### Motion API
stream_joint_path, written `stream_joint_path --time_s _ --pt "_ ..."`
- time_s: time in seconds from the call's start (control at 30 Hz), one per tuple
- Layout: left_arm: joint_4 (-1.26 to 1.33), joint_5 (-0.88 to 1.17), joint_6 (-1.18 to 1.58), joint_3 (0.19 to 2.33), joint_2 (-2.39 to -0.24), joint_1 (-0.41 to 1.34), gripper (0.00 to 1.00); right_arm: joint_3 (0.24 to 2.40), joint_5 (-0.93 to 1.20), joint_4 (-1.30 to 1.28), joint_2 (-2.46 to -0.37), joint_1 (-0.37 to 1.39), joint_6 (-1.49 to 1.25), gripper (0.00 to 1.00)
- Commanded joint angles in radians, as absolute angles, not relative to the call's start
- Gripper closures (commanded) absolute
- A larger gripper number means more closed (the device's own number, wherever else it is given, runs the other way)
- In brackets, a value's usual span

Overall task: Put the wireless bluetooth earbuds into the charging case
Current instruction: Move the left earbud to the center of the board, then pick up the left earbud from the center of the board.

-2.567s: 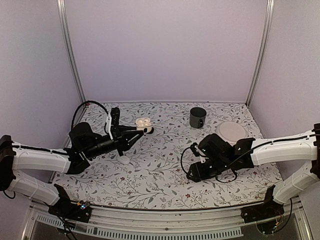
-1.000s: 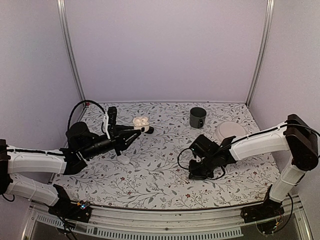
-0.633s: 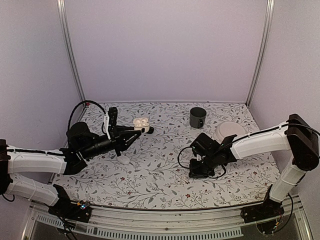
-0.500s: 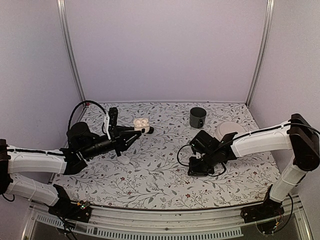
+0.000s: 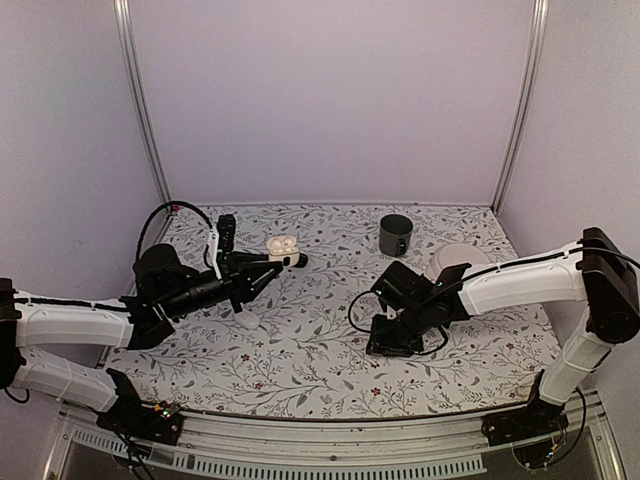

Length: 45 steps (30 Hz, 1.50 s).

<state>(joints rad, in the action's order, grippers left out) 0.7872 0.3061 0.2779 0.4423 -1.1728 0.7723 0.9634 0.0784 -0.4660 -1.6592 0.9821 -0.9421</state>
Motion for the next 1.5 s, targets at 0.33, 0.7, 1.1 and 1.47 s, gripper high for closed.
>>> stream_joint_path --time_s 0.33,0.7,1.1,1.47 --pt "0.811 0.322 0.288 0.421 -1.134 0.784 1.0 1.024 0.092 -0.49 -1.744 0.997 -0.98 0.65" --pt "0.819 0.327 0.282 0.412 -1.128 0.783 1.0 1.073 0.08 -0.527 -1.792 1.012 -0.977 0.68" --pt "0.825 0.325 0.279 0.401 -1.116 0.779 1.0 1.133 0.046 -0.595 -1.844 1.024 -0.935 0.7" --pt "0.83 0.325 0.282 0.395 -1.109 0.777 1.0 1.186 -0.018 -0.678 -1.888 1.047 -0.896 0.72"
